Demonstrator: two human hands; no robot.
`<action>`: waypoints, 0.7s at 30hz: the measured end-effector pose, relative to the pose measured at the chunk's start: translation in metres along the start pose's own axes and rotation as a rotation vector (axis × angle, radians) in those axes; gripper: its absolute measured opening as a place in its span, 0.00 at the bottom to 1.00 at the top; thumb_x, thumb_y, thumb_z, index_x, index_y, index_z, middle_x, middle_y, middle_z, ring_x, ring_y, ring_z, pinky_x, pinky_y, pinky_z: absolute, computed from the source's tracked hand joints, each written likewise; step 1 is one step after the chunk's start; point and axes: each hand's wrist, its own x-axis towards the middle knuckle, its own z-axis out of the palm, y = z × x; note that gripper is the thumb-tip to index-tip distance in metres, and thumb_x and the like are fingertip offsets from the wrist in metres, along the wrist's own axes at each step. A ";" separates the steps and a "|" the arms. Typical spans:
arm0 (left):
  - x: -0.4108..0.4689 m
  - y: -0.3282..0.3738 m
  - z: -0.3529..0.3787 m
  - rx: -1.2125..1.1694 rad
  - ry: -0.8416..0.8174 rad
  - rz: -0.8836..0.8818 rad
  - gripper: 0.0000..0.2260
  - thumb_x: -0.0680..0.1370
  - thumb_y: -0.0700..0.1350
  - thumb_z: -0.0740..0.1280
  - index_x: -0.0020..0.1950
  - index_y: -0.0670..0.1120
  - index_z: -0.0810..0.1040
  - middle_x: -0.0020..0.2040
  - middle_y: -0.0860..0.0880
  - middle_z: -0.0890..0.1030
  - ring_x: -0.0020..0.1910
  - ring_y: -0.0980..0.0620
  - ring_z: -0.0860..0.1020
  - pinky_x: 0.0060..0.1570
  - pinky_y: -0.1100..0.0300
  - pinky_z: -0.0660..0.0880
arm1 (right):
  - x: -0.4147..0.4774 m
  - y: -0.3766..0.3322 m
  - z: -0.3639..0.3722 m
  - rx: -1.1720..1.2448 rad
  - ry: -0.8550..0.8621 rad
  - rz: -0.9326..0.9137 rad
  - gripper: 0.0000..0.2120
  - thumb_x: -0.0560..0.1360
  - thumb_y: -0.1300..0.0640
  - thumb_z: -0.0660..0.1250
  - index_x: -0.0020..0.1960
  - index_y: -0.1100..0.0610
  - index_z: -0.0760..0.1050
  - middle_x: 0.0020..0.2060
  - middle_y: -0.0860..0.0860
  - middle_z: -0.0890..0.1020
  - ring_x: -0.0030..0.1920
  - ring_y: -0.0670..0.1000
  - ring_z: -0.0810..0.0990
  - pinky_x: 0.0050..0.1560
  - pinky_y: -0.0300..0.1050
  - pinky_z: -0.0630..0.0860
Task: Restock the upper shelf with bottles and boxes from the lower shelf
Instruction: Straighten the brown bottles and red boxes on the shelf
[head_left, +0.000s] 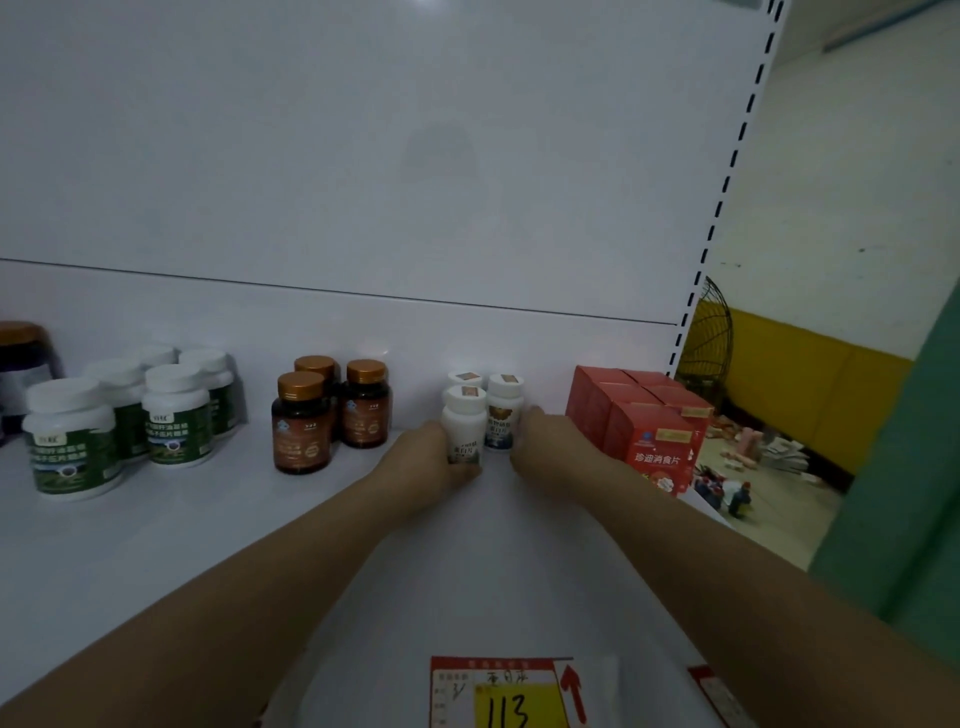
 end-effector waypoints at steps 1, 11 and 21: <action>-0.001 0.000 -0.001 -0.005 -0.014 -0.010 0.24 0.74 0.54 0.69 0.63 0.42 0.70 0.60 0.43 0.78 0.57 0.46 0.78 0.47 0.60 0.72 | -0.002 -0.001 -0.004 -0.009 0.018 -0.015 0.18 0.78 0.59 0.60 0.66 0.63 0.64 0.62 0.60 0.74 0.59 0.58 0.76 0.46 0.43 0.70; -0.051 0.082 -0.035 -0.075 0.138 0.268 0.33 0.72 0.41 0.71 0.71 0.41 0.57 0.62 0.41 0.72 0.59 0.44 0.73 0.51 0.56 0.71 | -0.062 0.009 -0.145 0.041 0.388 -0.143 0.21 0.77 0.66 0.56 0.69 0.64 0.65 0.64 0.60 0.74 0.62 0.59 0.75 0.61 0.50 0.74; -0.034 0.110 0.012 0.166 -0.405 0.054 0.42 0.69 0.48 0.75 0.75 0.43 0.55 0.74 0.44 0.64 0.70 0.45 0.66 0.66 0.56 0.68 | -0.057 0.152 -0.118 -0.056 0.180 0.148 0.20 0.77 0.67 0.57 0.68 0.63 0.66 0.58 0.59 0.76 0.49 0.53 0.77 0.39 0.41 0.76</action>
